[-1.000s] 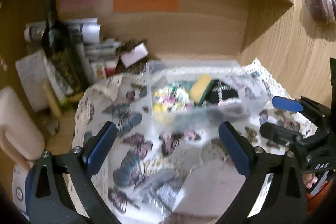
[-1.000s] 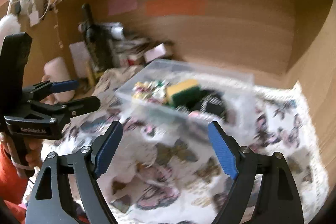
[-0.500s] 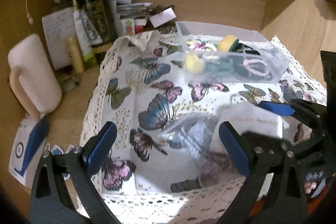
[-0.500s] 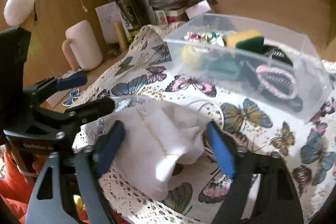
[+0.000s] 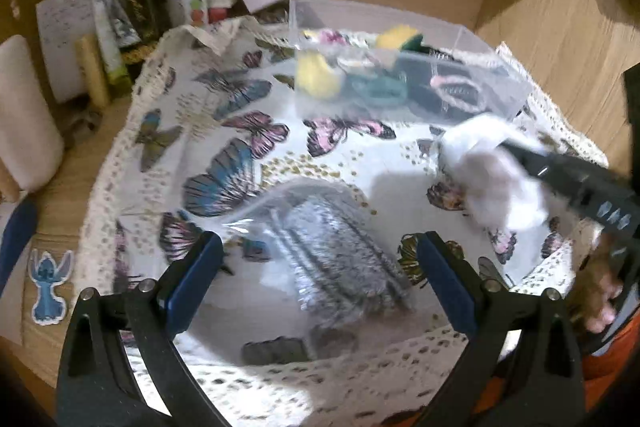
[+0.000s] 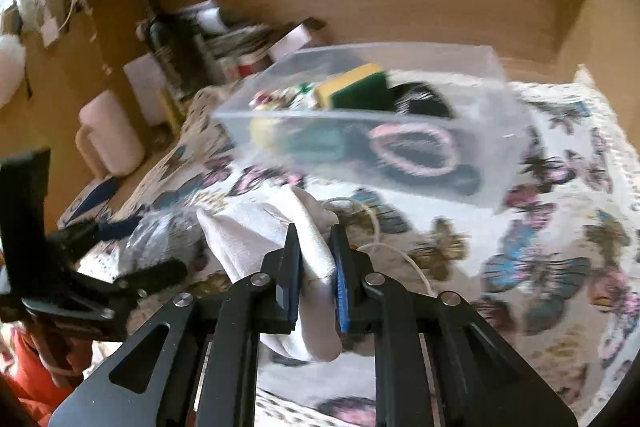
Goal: Organize soft objects
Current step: 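Grasp the bagged grey sock with the left gripper while the right gripper grasps the white mask, then place the bagged sock and white mask into the clear box and release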
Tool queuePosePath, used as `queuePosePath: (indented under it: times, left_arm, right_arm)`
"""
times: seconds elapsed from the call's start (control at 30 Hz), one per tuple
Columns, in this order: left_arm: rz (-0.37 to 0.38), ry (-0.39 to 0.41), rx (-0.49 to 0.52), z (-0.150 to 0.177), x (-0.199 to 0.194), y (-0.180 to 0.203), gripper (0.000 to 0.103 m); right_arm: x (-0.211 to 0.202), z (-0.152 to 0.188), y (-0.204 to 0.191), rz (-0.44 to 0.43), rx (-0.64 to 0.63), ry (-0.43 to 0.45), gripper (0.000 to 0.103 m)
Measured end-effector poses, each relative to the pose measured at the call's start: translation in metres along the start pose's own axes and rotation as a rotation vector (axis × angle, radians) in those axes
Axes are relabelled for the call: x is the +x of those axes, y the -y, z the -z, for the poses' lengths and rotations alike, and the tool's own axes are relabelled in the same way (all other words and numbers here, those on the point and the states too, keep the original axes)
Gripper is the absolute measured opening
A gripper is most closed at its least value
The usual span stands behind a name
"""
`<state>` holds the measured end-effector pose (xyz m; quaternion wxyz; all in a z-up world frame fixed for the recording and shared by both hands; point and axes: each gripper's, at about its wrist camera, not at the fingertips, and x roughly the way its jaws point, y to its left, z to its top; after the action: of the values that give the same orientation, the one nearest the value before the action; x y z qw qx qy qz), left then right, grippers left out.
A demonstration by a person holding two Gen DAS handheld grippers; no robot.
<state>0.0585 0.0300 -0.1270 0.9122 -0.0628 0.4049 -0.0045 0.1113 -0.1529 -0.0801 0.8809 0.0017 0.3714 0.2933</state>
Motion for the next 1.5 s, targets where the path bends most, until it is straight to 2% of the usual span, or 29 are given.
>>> queuePosePath:
  times: [0.07, 0.1, 0.13, 0.17, 0.2, 0.23, 0.4, 0.67, 0.87, 1.03, 1.1, 1.27, 1.5]
  left_arm:
    - [-0.010, 0.010, 0.013, 0.000, 0.005, 0.005, 0.082]
    - [-0.009, 0.008, 0.023, 0.000, 0.007, 0.007, 0.063]
    - [-0.007, 0.003, 0.032, 0.000, 0.010, 0.009, 0.052]
    - [-0.007, 0.010, 0.035, -0.001, 0.010, 0.010, 0.046]
    - [-0.001, 0.018, 0.038, -0.002, 0.009, 0.012, 0.036]
    - [0.000, 0.021, 0.042, -0.003, 0.008, 0.013, 0.035]
    - [-0.015, 0.104, 0.061, -0.018, -0.009, 0.018, 0.032]
    - [0.022, 0.231, 0.066, -0.060, -0.036, 0.025, 0.032]
    - [0.089, 0.287, 0.036, -0.098, -0.046, 0.026, 0.032]
    - [0.085, 0.321, 0.038, -0.127, -0.045, 0.028, 0.033]
    - [0.083, 0.322, 0.041, -0.139, -0.040, 0.029, 0.033]
    - [0.082, 0.285, 0.041, -0.161, -0.017, 0.031, 0.033]
    - [0.081, 0.170, 0.041, -0.174, 0.035, 0.028, 0.033]
  right_arm:
    - [-0.007, -0.001, 0.006, 0.033, 0.006, 0.019, 0.013]
    - [-0.009, -0.001, 0.008, 0.044, 0.007, 0.028, 0.013]
    - [-0.010, -0.002, 0.010, 0.055, 0.008, 0.034, 0.013]
    - [-0.013, -0.002, 0.013, 0.066, 0.009, 0.042, 0.013]
    - [-0.016, -0.004, 0.014, 0.073, 0.010, 0.048, 0.013]
    - [-0.018, -0.005, 0.015, 0.079, 0.010, 0.055, 0.013]
    - [-0.028, -0.013, 0.019, 0.102, 0.008, 0.099, 0.013]
    - [-0.055, -0.039, 0.020, 0.141, -0.024, 0.219, 0.013]
    - [-0.074, -0.064, 0.019, 0.155, -0.047, 0.301, 0.013]
    - [-0.076, -0.087, 0.017, 0.173, -0.082, 0.367, 0.013]
    - [-0.072, -0.095, 0.017, 0.179, -0.103, 0.405, 0.013]
    - [-0.050, -0.114, 0.022, 0.208, -0.116, 0.387, 0.013]
    - [0.009, -0.124, 0.036, 0.253, -0.130, 0.246, 0.013]
